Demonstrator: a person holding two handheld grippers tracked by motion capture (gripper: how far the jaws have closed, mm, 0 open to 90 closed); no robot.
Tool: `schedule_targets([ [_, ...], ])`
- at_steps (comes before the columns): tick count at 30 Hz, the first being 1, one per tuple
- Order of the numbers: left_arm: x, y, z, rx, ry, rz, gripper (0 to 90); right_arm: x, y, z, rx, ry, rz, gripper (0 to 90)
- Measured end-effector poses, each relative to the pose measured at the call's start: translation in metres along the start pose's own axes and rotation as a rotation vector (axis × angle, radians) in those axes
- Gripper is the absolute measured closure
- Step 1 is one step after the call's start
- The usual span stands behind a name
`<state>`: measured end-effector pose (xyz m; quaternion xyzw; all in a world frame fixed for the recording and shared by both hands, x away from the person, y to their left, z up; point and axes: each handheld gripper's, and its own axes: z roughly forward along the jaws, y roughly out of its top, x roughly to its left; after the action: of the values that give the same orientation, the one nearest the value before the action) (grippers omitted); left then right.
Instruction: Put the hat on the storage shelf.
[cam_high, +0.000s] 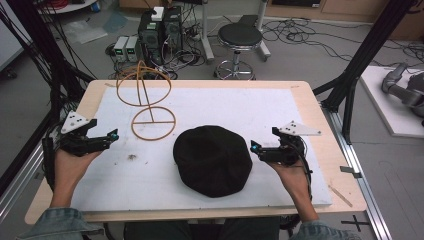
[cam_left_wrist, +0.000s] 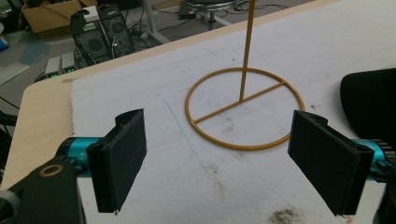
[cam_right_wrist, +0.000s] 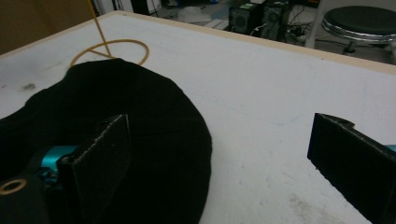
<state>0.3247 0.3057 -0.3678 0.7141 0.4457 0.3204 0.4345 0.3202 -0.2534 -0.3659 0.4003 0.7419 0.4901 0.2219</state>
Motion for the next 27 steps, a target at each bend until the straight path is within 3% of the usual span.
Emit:
schedule_targets([
  [15, 0.002, -0.003, -0.003, 0.002, 0.005, -0.004, 19.9, 0.022, 0.003, 0.014, 0.003, 0.099, -0.021, 6.2],
  [22, 0.001, -0.003, -0.003, 0.003, 0.005, -0.003, 19.9, 0.045, 0.003, 0.023, -0.002, 0.175, -0.092, 6.3],
  [27, 0.002, -0.003, -0.003, 0.006, 0.007, -0.007, 19.9, 0.057, 0.0, 0.029, 0.006, 0.204, -0.127, 6.3],
])
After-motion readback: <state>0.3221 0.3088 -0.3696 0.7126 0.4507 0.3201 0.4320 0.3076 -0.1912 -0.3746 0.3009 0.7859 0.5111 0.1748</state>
